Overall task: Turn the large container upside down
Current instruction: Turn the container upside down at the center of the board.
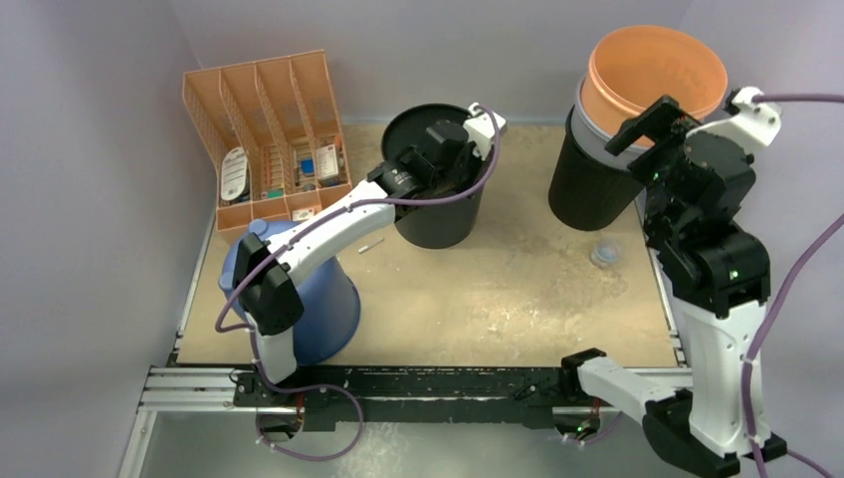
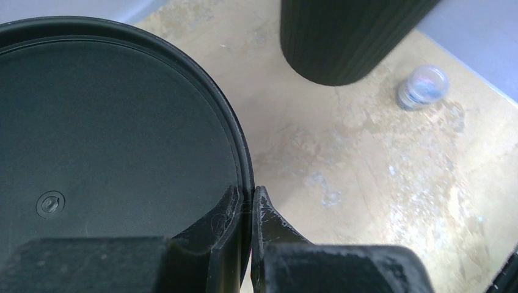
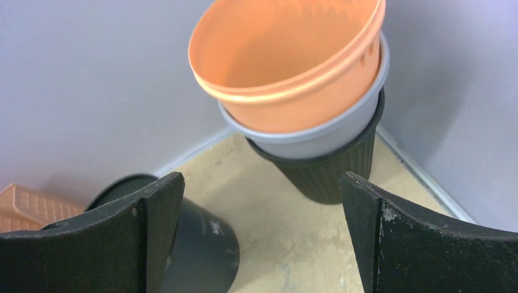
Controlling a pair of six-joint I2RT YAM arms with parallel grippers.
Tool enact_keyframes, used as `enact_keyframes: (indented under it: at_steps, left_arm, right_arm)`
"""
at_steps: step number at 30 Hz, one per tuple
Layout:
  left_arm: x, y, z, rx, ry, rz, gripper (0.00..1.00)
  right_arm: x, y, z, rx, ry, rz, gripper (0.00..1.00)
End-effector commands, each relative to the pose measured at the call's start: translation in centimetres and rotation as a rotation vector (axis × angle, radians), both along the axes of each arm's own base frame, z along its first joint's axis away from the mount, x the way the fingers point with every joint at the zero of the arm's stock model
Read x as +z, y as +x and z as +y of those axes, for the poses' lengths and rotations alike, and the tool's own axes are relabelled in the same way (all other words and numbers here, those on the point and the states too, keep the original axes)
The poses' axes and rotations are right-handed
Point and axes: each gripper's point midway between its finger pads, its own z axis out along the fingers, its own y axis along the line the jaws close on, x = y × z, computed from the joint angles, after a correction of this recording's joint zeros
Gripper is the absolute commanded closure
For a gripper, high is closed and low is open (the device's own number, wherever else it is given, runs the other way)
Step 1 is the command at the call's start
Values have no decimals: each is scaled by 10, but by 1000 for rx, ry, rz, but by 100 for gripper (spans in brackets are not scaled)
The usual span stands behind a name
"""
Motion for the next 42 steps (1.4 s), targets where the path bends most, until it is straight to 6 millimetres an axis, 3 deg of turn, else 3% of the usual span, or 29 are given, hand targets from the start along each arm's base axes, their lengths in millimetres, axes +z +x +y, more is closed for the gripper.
enact_keyframes:
  at_steps: [1,9,13,15,22,27,35,42]
  left_arm:
    - [-52,57,60,186,130,58,100]
    - [-45,118,71,290,50,28,100]
    - [-32,126,66,305,23,26,99]
    - [-22,124,65,298,6,30,91]
    - [41,101,74,279,-97,-32,53]
    - [87,77,81,238,-164,-82,34]
    - [122,41,106,212,-173,-121,31]
    - [150,-7,119,159,-272,-115,31]
  right_arm:
    - [20,17,-11,-83,-80,6,0]
    - [48,48,-17,-131,-68,-31,0]
    - [42,65,-25,-125,-48,1,1]
    - [34,68,-34,-150,-41,24,1]
    - [12,54,-107,-334,-36,69,0]
    - [-3,75,-129,-309,-29,113,0]
    - [-10,115,-128,-187,-20,95,4]
    - [-21,136,-131,-136,-2,117,34]
